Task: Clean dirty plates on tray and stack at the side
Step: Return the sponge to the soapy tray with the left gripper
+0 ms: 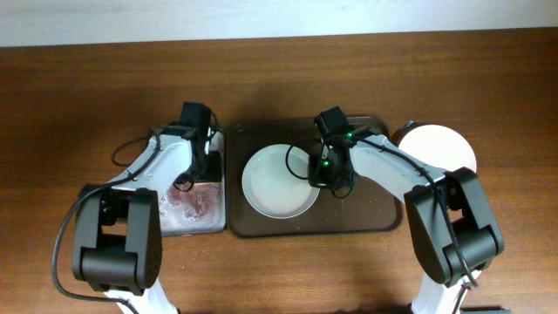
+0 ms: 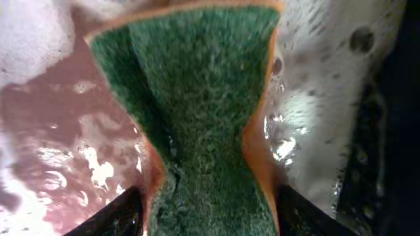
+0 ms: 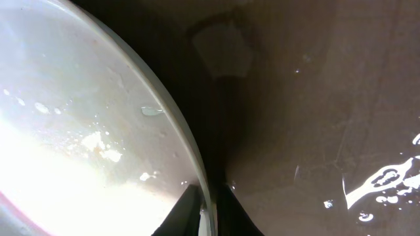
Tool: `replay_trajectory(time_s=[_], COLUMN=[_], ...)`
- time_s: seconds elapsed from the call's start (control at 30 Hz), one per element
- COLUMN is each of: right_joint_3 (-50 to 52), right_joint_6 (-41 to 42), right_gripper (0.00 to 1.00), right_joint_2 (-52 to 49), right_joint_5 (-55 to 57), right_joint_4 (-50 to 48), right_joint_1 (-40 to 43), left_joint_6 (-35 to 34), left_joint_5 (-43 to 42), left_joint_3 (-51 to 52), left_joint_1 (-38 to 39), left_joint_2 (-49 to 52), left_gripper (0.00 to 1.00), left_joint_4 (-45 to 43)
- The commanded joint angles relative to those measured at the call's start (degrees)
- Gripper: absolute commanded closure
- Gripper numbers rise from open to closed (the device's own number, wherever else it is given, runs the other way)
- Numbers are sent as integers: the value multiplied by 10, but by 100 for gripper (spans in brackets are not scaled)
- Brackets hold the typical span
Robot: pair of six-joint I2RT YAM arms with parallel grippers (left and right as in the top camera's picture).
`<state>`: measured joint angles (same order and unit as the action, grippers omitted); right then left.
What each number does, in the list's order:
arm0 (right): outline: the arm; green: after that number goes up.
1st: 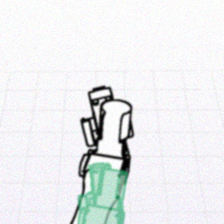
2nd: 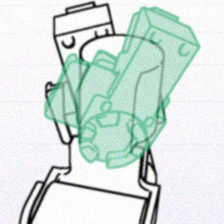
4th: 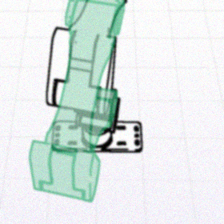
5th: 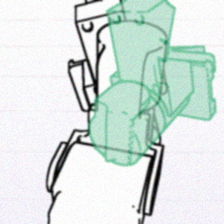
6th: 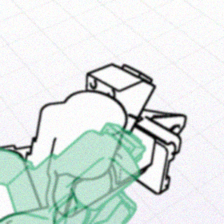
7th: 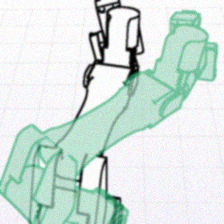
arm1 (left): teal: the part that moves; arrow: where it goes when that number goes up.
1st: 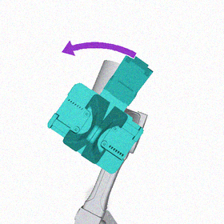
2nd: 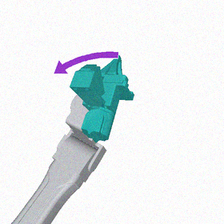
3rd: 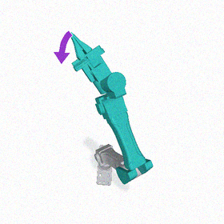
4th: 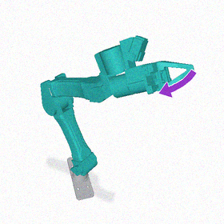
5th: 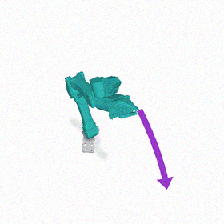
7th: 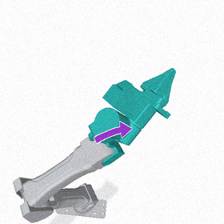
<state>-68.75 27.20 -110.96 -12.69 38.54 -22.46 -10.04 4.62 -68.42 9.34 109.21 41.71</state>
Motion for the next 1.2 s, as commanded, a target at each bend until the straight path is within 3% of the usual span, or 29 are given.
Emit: replay_trajectory(time_s=[0.0, 0.1, 0.2, 0.23, 0.27, 0.33, 0.37, 0.4, 0.43, 0.53, 0.63, 0.97, 1.17], right_joint_3=[14, 14, 14, 14, 14, 14, 14, 14, 14, 14, 14, 6, -59], right_joint_6=[0, 0, 0, 0, 0, 0, 0, 0, 0, 0, 0, -12, -48], right_gripper=[88, 89, 95, 96, 96, 96, 96, 96, 96, 96, 94, 96, 96], right_joint_2=[-17, -17, -17, -17, -17, -17, -17, -17, -17, -17, -19, -31, 2], right_joint_5=[32, 33, 33, 33, 33, 33, 33, 33, 33, 33, 33, 36, 129], right_joint_4=[7, 12, 12, 12, 13, 14, 16, 17, 16, 12, 11, 3, 77], right_joint_1=[-2, -2, -2, -2, -2, -2, -2, -2, -2, 0, 0, 0, 0], left_joint_6=[7, 7, 8, 7, 7, 7, 7, 7, 7, 7, 7, 7, 7], left_joint_5=[-7, -1, 28, 30, 27, 26, 22, 17, 7, 5, -49, -64, -64], left_joint_3=[23, 23, 9, -1, -11, -17, -18, -18, -18, -18, -17, -17, -17], left_joint_1=[-2, -2, -2, -2, -2, -2, -2, -2, -2, -2, -2, 2, 2], left_joint_2=[4, 4, -1, -8, -21, -37, -55, -70, -89, -109, -108, -108, -108], left_gripper=[43, 100, 100, 94, 68, 63, 52, 25, 12, 11, 0, 0, 0], left_joint_4=[-7, -6, 34, 61, 88, 101, 103, 103, 100, 104, 101, 109, 108])
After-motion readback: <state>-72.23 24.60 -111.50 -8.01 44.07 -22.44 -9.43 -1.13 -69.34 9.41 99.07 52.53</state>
